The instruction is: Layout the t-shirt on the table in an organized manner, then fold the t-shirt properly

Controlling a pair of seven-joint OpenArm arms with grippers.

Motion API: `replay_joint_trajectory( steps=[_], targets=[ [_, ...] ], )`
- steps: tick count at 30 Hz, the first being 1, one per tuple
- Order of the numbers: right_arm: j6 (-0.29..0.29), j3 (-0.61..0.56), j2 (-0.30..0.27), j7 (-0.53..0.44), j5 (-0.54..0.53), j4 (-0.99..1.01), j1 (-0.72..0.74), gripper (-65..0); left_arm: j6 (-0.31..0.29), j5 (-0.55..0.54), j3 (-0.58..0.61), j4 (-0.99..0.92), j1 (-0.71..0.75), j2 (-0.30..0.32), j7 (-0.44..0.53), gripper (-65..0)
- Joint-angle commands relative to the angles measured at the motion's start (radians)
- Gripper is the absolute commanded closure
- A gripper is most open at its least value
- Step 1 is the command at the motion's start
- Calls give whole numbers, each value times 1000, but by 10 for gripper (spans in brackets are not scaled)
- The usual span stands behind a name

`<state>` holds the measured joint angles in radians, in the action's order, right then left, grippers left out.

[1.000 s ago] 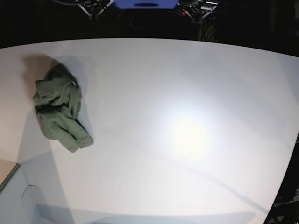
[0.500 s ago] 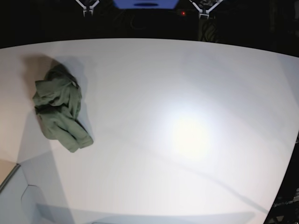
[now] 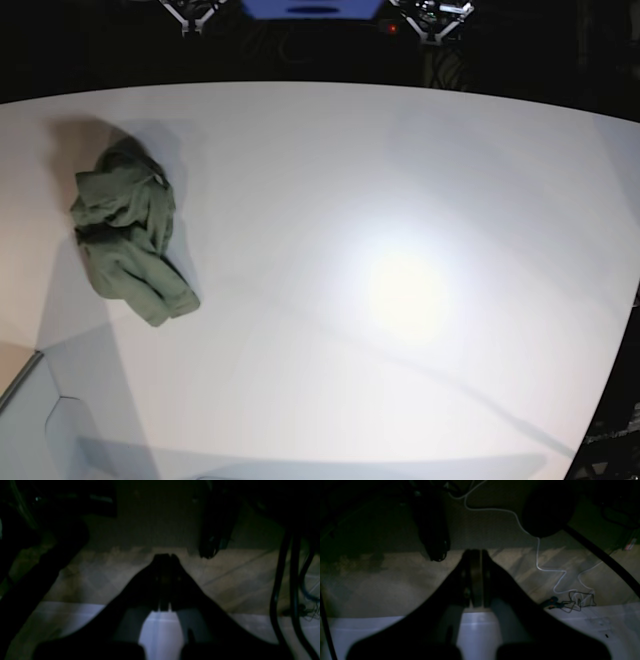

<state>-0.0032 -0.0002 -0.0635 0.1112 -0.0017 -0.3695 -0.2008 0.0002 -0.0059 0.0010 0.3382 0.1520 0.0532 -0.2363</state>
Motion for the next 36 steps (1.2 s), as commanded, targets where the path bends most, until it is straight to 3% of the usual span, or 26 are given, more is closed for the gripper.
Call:
replay_joint_trajectory(
  steps=[1, 9, 13, 15, 22, 29, 32, 36],
  targets=[
    [7, 2, -2, -3, -4, -4, -10, 0, 4, -3, -2, 2, 11, 4, -8, -2],
    [9, 6, -8, -6, -5, -13, -33, 0, 4, -3, 0, 11, 27, 6, -8, -2],
    [9, 99, -31, -80, -5, -159, -145, 0, -1, -6, -2, 117, 113, 43, -7, -2],
    [10, 127, -34, -98, -5, -302, -234, 0, -2, -42, -2, 246, 191, 53, -7, -2],
    [10, 130, -35, -100, -5, -819, -526, 0, 2, -277, 0, 804, 492, 187, -15, -2],
    [10, 150, -34, -95, -5, -1262, -717, 0, 5, -354, -11, 1280, 705, 288, -16, -2],
    [10, 193, -29, -95, -17, -1454, -760, 0, 5, -354, -97, 1464, 777, 284, -16, -2],
    [10, 231, -35, -83, -123, -1615, -750, 0, 5, -354, -217, 1627, 818, 238, -16, -2]
  ],
)
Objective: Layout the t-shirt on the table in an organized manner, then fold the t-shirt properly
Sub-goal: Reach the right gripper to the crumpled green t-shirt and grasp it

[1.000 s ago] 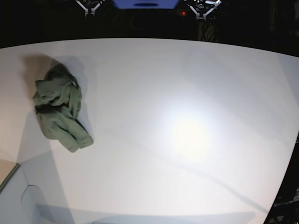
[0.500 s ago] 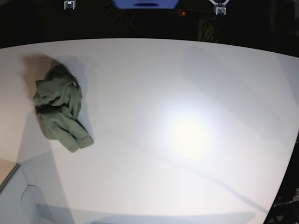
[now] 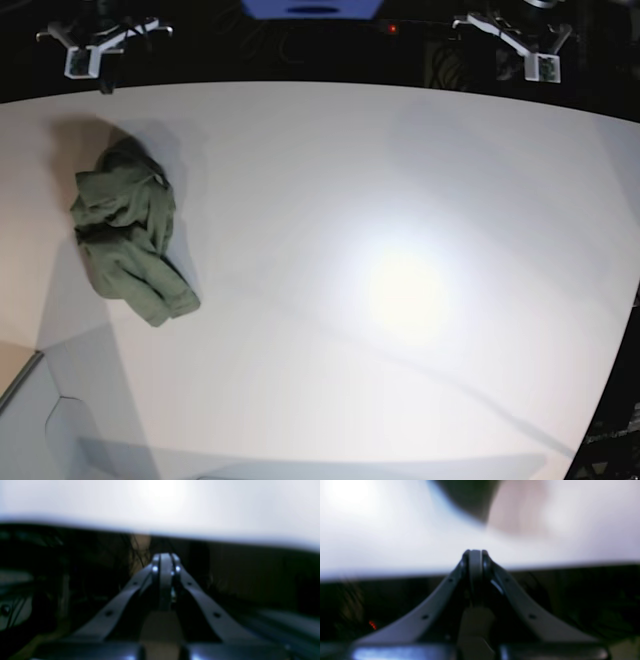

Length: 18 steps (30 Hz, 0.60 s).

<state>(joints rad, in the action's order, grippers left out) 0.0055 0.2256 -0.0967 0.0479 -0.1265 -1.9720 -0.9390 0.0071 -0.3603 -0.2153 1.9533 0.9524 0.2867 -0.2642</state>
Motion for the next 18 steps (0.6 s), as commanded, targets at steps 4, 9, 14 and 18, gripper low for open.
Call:
replay_joint_trajectory(
  steps=[4, 9, 14, 18],
  targets=[
    [1, 4, -4, 62, -15, -72, 131, 0, -6, -1, -95, 48, 10, -43, 12, -2],
    [1, 7, -4, 231, -15, -71, 338, -48, -5, -3, -118, 48, -16, -50, 12, -4],
    [1, 7, -36, 416, -15, -69, 522, -205, -5, -3, -117, 48, -19, -50, 12, -5],
    [1, 8, -76, 551, -15, -51, 662, -257, -3, -3, -117, 50, -20, -50, 12, -99]
  ],
)
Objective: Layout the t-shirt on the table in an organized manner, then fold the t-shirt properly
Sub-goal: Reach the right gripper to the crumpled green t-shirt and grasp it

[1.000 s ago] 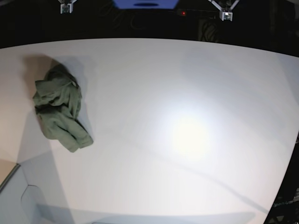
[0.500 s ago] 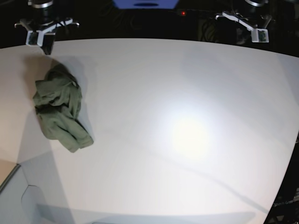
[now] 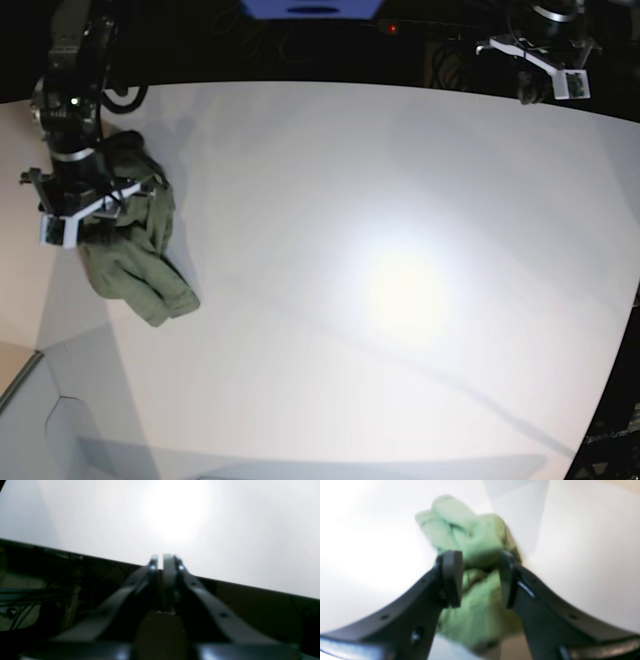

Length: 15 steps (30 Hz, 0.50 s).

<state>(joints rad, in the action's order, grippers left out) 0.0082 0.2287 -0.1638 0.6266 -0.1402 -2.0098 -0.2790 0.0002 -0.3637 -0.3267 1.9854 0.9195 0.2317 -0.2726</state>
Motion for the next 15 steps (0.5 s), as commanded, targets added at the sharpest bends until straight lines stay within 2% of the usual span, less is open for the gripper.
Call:
replay_joint_trajectory(
  steps=[1, 3, 6, 9, 13, 15],
  targets=[
    [-1, 4, -21, -1, -2, -12, 31, -264, 4, 1, -5, 18, 13, 4, 20, -146],
    [-1, -2, -50, 59, -2, -3, 100, -271, 1, 1, -5, 18, 13, 4, 20, -232],
    [0, -13, -84, 118, -2, 60, 200, -274, -1, 1, -4, 18, -9, 4, 20, -282],
    [11, -45, -116, 137, -2, 194, 278, -274, -1, 1, -2, 15, -20, 4, 20, -287],
    [125, -44, -128, 137, -2, 295, 318, -274, 4, 1, -1, 15, -23, 4, 20, -287],
    [131, -42, -127, 134, -2, 329, 329, -274, 4, 1, -1, 15, -35, 4, 20, -284]
  ],
)
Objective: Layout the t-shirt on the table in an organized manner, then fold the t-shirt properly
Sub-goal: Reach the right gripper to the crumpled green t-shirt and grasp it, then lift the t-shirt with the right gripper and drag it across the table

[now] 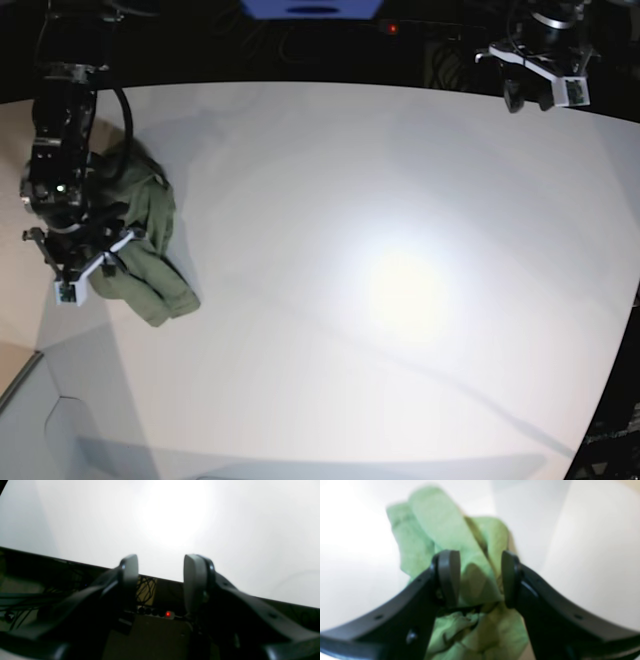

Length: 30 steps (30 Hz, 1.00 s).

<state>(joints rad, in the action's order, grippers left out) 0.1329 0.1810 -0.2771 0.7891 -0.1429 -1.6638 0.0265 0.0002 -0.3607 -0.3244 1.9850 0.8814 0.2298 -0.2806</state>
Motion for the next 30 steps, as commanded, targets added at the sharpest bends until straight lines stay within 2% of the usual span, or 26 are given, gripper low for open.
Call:
replay_joint_trajectory(
  steps=[1, 9, 11, 14, 19, 23, 26, 30],
  targets=[
    [7, 5, -14, -29, 1, -2, 23, -274, 4, -2, -3, 13, -1, 6, 28, -284],
    [11, 1, -15, -46, 1, 121, 46, -252, 4, -2, -2, 10, -12, 4, 28, -284],
    [11, -1, -15, -44, 1, 124, 45, -176, 4, -2, -2, 10, -12, 4, 28, -284],
    [11, -1, -15, -43, 1, 98, 34, 0, 4, -2, -2, 10, -12, 4, 28, -284],
    [15, -4, -15, -41, 1, -97, 28, 0, 1, -2, -8, 10, -12, -31, 28, -284],
    [107, -34, -14, -41, 1, -278, 62, 0, 1, -2, -2, 12, -12, -36, 28, -284],
    [136, -68, -11, -41, 1, -370, 97, 0, 1, -2, -2, 12, -12, -36, 28, -284],
    [139, -100, 40, -41, -1, -375, 174, 0, 1, -2, -8, 12, -12, -36, 28, -284]
  ],
)
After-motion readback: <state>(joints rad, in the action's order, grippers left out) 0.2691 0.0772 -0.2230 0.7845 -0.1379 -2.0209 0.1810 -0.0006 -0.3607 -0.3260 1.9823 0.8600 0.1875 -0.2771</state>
